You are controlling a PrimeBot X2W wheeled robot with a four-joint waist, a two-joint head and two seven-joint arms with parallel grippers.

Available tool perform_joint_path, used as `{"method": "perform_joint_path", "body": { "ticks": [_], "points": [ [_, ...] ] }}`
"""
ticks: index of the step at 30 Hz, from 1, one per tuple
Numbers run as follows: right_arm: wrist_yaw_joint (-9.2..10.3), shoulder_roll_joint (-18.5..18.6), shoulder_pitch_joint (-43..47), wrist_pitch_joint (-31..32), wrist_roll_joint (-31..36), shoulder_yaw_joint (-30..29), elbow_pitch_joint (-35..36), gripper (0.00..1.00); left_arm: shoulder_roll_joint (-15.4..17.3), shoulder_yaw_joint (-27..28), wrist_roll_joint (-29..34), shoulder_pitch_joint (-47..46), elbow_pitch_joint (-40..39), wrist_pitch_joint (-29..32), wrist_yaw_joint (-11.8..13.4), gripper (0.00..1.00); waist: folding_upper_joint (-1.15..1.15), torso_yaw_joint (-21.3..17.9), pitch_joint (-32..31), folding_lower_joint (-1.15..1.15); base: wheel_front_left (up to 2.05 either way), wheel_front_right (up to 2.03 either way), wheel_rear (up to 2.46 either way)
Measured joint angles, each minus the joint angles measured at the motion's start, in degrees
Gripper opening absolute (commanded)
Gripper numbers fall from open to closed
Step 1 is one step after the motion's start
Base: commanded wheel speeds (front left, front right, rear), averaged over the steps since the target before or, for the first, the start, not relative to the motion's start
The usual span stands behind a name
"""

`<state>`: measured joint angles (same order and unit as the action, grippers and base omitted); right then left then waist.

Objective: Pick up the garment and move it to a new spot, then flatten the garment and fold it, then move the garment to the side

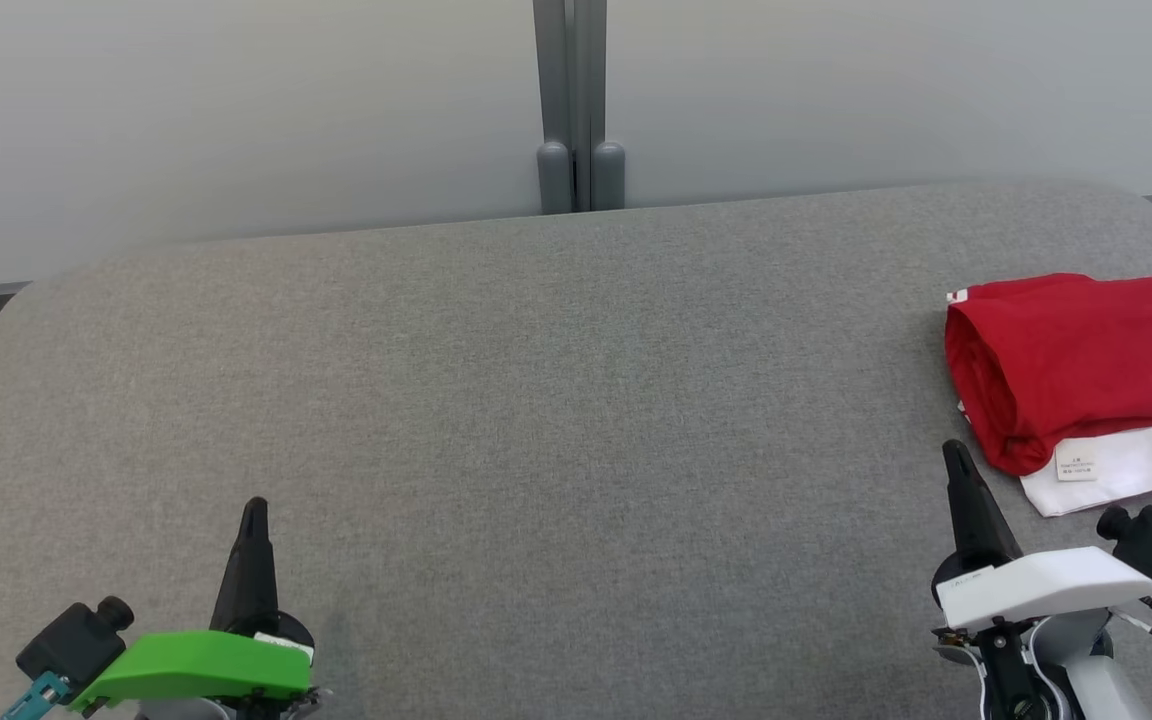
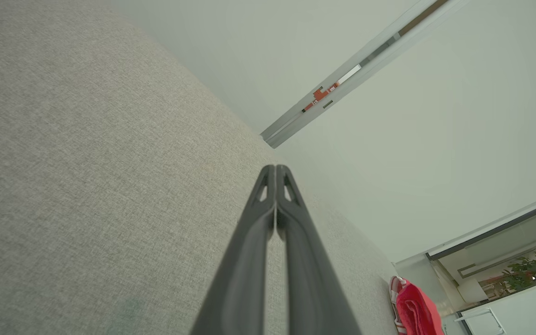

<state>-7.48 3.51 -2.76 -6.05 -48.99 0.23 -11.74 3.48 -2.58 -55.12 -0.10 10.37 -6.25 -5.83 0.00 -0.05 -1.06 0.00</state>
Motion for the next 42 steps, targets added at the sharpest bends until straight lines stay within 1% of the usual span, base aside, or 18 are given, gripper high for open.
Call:
{"method": "perform_joint_path", "body": {
  "ticks": [21,42],
  "points": [
    [0.0,0.13,-1.05,3.48,-14.22,-1.63,-0.73,0.0,0.21,2.31,-12.48,-1.75,1.13,3.63,-0.46,0.0,0.0,0.01,0.31,0.0,0.0,0.0,0.0],
    [0.0,0.19,-1.7,6.64,-25.75,-3.13,-1.25,0.0,0.24,4.32,-22.38,-3.19,2.1,6.76,-0.8,0.0,0.0,0.02,0.61,0.0,0.0,0.0,0.0]
  ]
}}
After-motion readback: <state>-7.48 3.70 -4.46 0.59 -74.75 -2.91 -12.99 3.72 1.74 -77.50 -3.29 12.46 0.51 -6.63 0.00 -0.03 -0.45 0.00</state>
